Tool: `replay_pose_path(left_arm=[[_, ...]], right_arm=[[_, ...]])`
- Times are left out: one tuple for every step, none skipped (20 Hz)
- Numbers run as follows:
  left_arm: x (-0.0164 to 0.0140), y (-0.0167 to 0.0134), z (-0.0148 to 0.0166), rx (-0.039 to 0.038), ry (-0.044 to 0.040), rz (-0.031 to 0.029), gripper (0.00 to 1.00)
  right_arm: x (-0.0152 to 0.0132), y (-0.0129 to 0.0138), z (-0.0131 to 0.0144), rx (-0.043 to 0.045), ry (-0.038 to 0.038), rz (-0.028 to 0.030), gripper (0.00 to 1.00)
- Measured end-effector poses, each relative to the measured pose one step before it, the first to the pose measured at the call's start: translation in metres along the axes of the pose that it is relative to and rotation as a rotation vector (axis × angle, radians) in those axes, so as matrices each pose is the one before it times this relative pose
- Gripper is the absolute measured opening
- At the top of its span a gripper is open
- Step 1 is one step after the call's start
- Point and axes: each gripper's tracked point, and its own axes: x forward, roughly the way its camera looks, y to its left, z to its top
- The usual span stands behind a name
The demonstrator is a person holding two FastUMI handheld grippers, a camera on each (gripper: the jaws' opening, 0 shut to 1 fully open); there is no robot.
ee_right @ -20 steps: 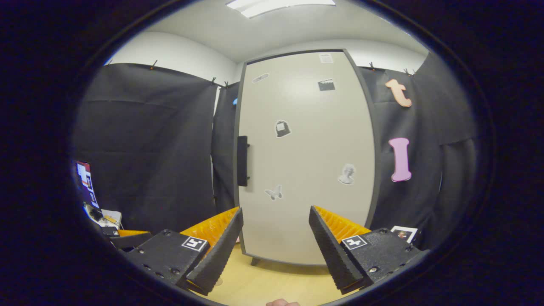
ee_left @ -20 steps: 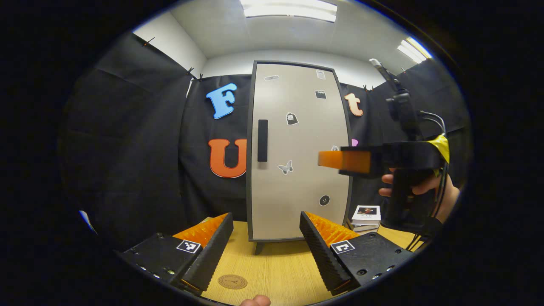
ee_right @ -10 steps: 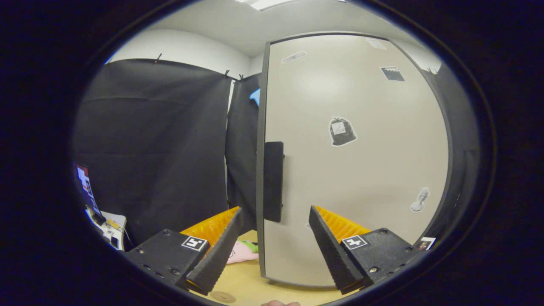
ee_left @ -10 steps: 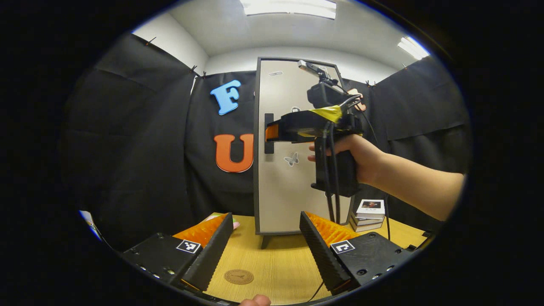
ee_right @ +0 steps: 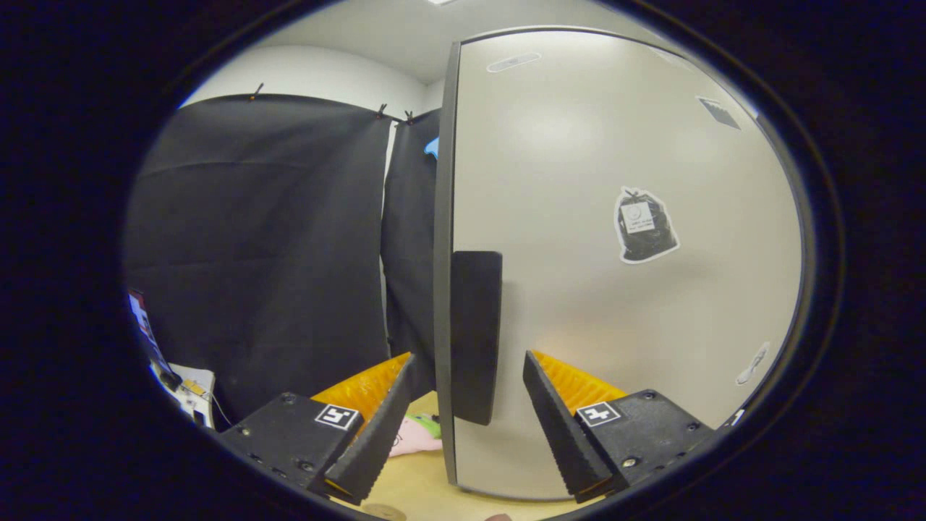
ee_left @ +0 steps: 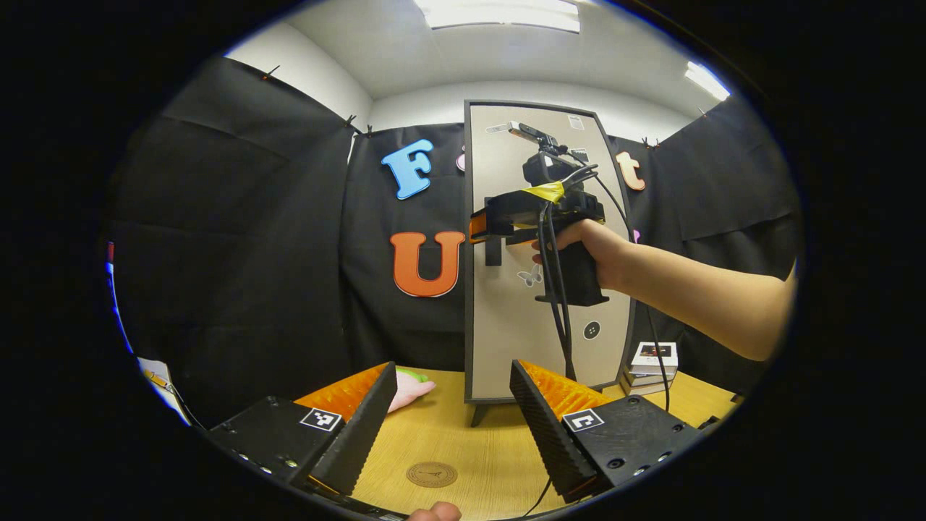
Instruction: Open the cabinet door with the right hand, grasp the bottle in the cabinet with the left hand and place it on the coaster, then close the cabinet door with the right hand.
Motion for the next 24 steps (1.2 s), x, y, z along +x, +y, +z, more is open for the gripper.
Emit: replay_pose_path(left_arm=[[0.00155, 0.00117, -0.00014, -0.00242, -0.00159, 0.0037, 0.95], [-0.00012, 0.00206, -0.00077, -0.00353, 0.00007, 0.00302, 0.95], [0.00129, 0.00103, -0.00046, -0.00227, 0.00212, 0.00181, 0.95], [-0.00044, 0.0014, 0.00049, -0.00026, 0.00025, 0.00225, 0.95], [-0.00083, 0.00084, 0.00035, 0.00129, -0.00151, 0.00275, 0.95], [-0.00001, 0.00158, -0.00024, 0.00164, 0.0007, 0.00326, 0.95], [0.00056, 0.00183, -0.00074, -0.0004, 0.00037, 0.00508, 0.95], [0.00038, 0.00063, 0.00126, -0.00612, -0.00154, 0.00199, 0.95], [0.00066, 0.00018, 0.00241, -0.01016, -0.0023, -0.00256, 0.95], [0.00187, -0.00096, 0.00175, -0.00959, -0.00296, -0.00422, 0.95], [0.00048, 0.00005, -0.00015, -0.00508, -0.0005, -0.00588, 0.95], [-0.00014, -0.0008, 0.00005, -0.00036, -0.00039, -0.00442, 0.95], [-0.00133, -0.00058, 0.00238, 0.00129, -0.00835, -0.00004, 0.95], [-0.001, -0.00034, 0.00359, -0.00134, -0.01052, -0.00009, 0.95], [-0.00091, -0.00153, 0.00203, -0.00349, -0.00987, -0.00883, 0.95], [-0.00039, -0.00175, 0.00095, 0.00024, -0.00194, -0.00992, 0.95], [0.00042, 0.0019, -0.00168, 0.00515, 0.00319, -0.00105, 0.95], [0.00028, 0.0028, -0.0016, 0.00625, 0.00131, 0.00546, 0.95], [-0.00135, 0.00183, -0.00282, 0.0038, 0.00092, 0.00695, 0.95], [-0.00191, 0.00062, -0.00261, 0.00073, 0.00195, 0.00617, 0.95], [-0.00442, -0.00044, -0.00176, 0.00107, 0.00204, 0.0056, 0.95], [-0.00289, 0.00107, 0.00043, 0.00174, -0.002, 0.00565, 0.95], [-0.00147, 0.00263, 0.00173, 0.00311, -0.0087, 0.00687, 0.95], [-0.00365, 0.00368, 0.00283, 0.00242, -0.01336, 0.01151, 0.95]], right_arm=[[0.00225, 0.00132, 0.00102, -0.00424, -0.0049, -0.00254, 0.91], [0.00228, 0.00238, 0.00221, -0.00007, -0.00783, -0.00257, 0.89], [0.00287, 0.0004, 0.00085, 0.00265, -0.00442, -0.0085, 0.83], [0.0028, 0.00146, -0.00129, 0.00004, 0.00825, -0.00254, 0.75], [0.00324, 0.00069, -0.0002, -0.0091, 0.00621, -0.00969, 0.7], [0.0015, -0.00067, -0.00109, -0.013, 0.00395, -0.01633, 0.64], [0.0003, -0.00312, 0.00082, -0.00446, -0.00127, -0.019, 0.65], [-0.00031, -0.00426, -0.00058, -0.00065, -0.00397, -0.01713, 0.63], [0.00191, -0.00517, 0.00089, 0.00709, -0.00271, -0.02018, 0.53], [-0.00107, -0.00135, -0.00082, 0.01807, -0.00382, -0.00085, 0.5], [-0.00066, 0.00057, 0.00034, 0.02168, -0.00299, 0.00516, 0.36], [-0.00038, -0.00011, 0.00061, 0.00516, -0.00576, -0.00103, 0.33], [0.00107, -0.00129, 0.00014, -0.01992, -0.0025, -0.0026, 0.27], [-0.00052, -0.00014, -0.00063, -0.01421, -0.00007, 0.00241, 0.25], [-0.00059, 0.00037, -0.00084, 0.00809, 0.00067, 0.00836, 0.21], [-0.00058, 0.00053, 0.00005, 0.01102, 0.00102, 0.00803, 0.2], [-0.00216, 0.00059, 0.00006, 0.00585, 0.00465, 0.00513, 0.19], [-0.00165, 0.00074, -0.00125, 0.00053, 0.00669, 0.01011, 0.19], [-0.00375, 0.00082, 0.00015, -0.00059, 0.00159, 0.01548, 0.19], [-0.00622, 0.0027, 0.00052, -0.00005, -0.00473, 0.02036, 0.18], [-0.00863, 0.00492, 0.00044, 0.00299, -0.00585, 0.02241, 0.18], [-0.00948, 0.00664, 0.00132, 0.00146, -0.00738, 0.02091, 0.18], [-0.01018, 0.00311, 0.00107, -0.00395, -0.00848, 0.01325, 0.18], [-0.00989, 0.00282, 0.00058, -0.00914, -0.01065, 0.00583, 0.18]])
